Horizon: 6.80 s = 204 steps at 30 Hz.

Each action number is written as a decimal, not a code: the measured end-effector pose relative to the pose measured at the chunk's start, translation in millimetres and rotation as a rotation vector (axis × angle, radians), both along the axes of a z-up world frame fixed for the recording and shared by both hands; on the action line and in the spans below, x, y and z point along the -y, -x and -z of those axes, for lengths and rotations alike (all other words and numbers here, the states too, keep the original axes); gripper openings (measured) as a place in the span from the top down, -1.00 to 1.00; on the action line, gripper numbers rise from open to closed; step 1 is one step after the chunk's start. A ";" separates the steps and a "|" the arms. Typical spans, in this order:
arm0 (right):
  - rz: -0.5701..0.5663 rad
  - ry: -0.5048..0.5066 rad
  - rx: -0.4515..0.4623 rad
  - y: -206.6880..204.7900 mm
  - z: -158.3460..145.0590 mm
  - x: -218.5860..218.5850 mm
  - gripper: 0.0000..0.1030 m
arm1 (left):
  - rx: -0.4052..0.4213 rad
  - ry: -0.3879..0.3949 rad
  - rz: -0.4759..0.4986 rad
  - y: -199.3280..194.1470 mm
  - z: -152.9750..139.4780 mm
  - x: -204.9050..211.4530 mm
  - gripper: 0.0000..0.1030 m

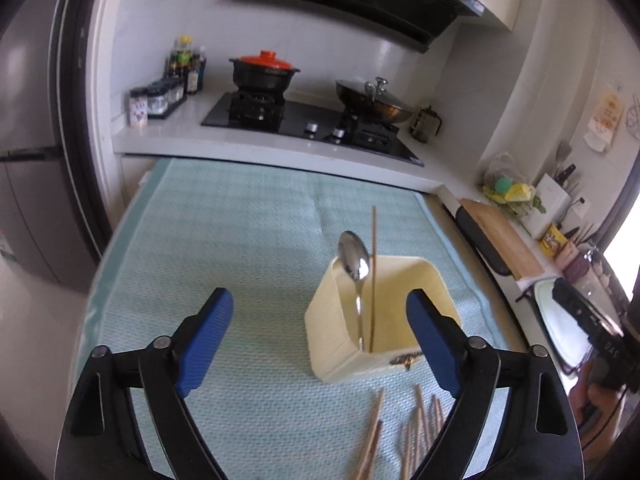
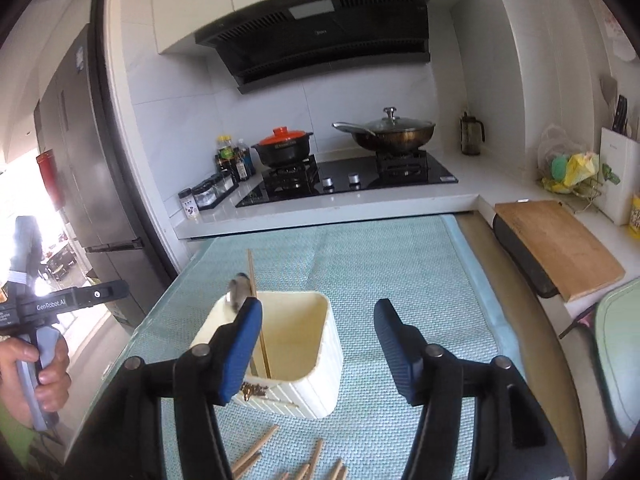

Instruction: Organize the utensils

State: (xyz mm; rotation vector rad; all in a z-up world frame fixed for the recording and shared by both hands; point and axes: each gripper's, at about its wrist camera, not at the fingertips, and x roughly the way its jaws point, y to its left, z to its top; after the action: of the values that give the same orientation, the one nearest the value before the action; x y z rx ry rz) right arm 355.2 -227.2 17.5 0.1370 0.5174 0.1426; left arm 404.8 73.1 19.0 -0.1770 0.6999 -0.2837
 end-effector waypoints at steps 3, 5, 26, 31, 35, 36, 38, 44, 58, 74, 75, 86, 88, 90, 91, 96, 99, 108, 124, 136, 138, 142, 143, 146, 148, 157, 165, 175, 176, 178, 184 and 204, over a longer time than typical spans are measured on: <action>-0.008 0.076 0.081 50.4 -6.3 -5.0 -0.27 | 0.062 -0.065 -0.013 49.8 0.9 -15.0 -0.88; -0.007 0.137 0.124 83.1 -3.3 -11.2 -0.31 | 0.100 -0.100 -0.057 81.6 6.6 -23.6 -0.88; 0.081 0.253 0.078 192.8 93.9 -46.1 -0.65 | 0.024 -0.116 -0.150 197.1 109.8 -8.1 -0.89; 0.096 0.238 0.011 193.3 110.1 -41.6 -0.66 | 0.023 -0.120 -0.087 204.2 116.4 15.0 -0.99; 0.099 0.245 -0.012 196.3 116.9 -43.7 -0.69 | 0.022 -0.171 -0.063 204.0 118.1 22.6 -0.99; 0.098 0.250 -0.017 197.1 118.1 -44.5 -0.70 | 0.029 -0.169 -0.056 204.6 116.5 21.9 -0.99; 0.094 0.260 -0.025 196.3 119.9 -47.0 -0.74 | 0.048 -0.149 -0.040 207.7 112.1 20.0 -0.99; 0.066 0.277 -0.043 193.3 121.9 -54.0 -0.86 | 0.061 -0.156 -0.010 210.4 112.4 21.4 -0.99; 0.036 0.296 -0.055 190.9 114.0 -61.3 -0.86 | 0.041 -0.120 -0.006 213.8 114.6 23.0 -0.99; 0.045 0.258 -0.078 194.6 114.8 -51.1 -0.86 | -0.018 -0.063 -0.037 212.2 117.5 -1.7 -0.99; 0.048 0.257 -0.082 195.3 116.2 -49.6 -0.86 | -0.024 -0.055 -0.048 212.6 119.0 -7.5 -0.99; 0.040 0.172 -0.181 188.2 133.9 -40.4 -0.86 | -0.150 -0.043 -0.071 196.4 152.0 -37.8 -0.98; 0.031 0.169 -0.190 187.9 136.0 -42.3 -0.86 | -0.170 -0.053 -0.061 191.1 155.3 -34.2 -0.98; 0.022 0.170 -0.197 188.6 137.5 -44.0 -0.86 | -0.192 -0.055 -0.054 184.4 157.4 -30.9 -0.98; 0.019 0.168 -0.199 188.9 137.9 -44.2 -0.86 | -0.208 -0.043 -0.049 180.0 158.8 -30.3 -0.98; 0.015 0.154 -0.213 191.2 140.6 -41.5 -0.86 | -0.300 -0.035 -0.006 160.7 165.4 -19.8 -0.96; 0.017 0.146 -0.215 195.7 141.3 -38.9 -0.86 | -0.288 -0.088 0.016 162.1 167.0 -6.2 -0.96; 0.019 0.136 -0.237 202.8 148.8 -30.5 -0.86 | -0.275 -0.223 0.011 179.2 185.5 24.8 -0.96; 0.010 0.124 -0.251 201.7 151.1 -34.0 -0.86 | -0.258 -0.329 -0.093 199.4 201.6 -22.9 -0.39; -0.003 0.144 -0.246 202.4 148.7 -39.7 -0.86 | -0.204 -0.344 -0.070 216.4 199.3 -25.8 0.60; -0.003 0.146 -0.243 203.3 148.1 -39.7 -0.86 | -0.202 -0.354 -0.074 218.4 197.5 -27.2 0.82; 0.000 0.142 -0.243 203.9 148.0 -38.3 -0.86 | -0.178 -0.337 -0.082 221.5 189.7 -33.3 0.94; -0.001 0.140 -0.245 203.6 148.3 -38.2 -0.86 | -0.171 -0.333 -0.087 221.2 187.9 -34.8 0.95; -0.005 0.138 -0.248 203.2 148.9 -38.7 -0.86 | -0.144 -0.321 -0.110 218.7 178.9 -38.3 0.97; -0.006 0.140 -0.246 204.4 148.6 -38.7 -0.86 | -0.117 -0.319 -0.123 216.5 170.1 -39.8 0.97; 0.000 0.136 -0.241 208.3 146.3 -35.6 -0.86 | -0.094 -0.278 -0.164 201.1 159.8 -55.1 0.96; 0.000 0.127 -0.251 210.0 149.8 -32.5 -0.86 | -0.110 -0.085 -0.268 231.5 164.0 -91.1 -0.08; -0.026 0.151 -0.231 212.1 144.9 -40.9 -0.86 | -0.190 0.052 -0.287 212.7 190.4 -89.1 0.81; -0.020 0.148 -0.233 211.9 145.1 -38.8 -0.86 | -0.203 0.072 -0.282 209.4 193.5 -89.8 0.92; -0.005 0.140 -0.238 210.8 145.5 -32.8 -0.86 | -0.205 0.085 -0.288 206.5 196.4 -89.6 0.99; 0.040 0.130 -0.243 209.3 145.7 -16.2 -0.86 | -0.166 0.092 -0.273 200.9 188.0 -85.9 1.00; 0.008 0.136 -0.252 208.8 149.3 -28.4 -0.86 | -0.259 0.203 -0.039 109.4 206.6 -88.9 0.94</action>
State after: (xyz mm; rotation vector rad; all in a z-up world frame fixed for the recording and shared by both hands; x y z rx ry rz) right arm 146.4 -198.8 -131.8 0.0240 0.7762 0.0824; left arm 295.4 162.0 -187.6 -0.4255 0.9233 -0.2970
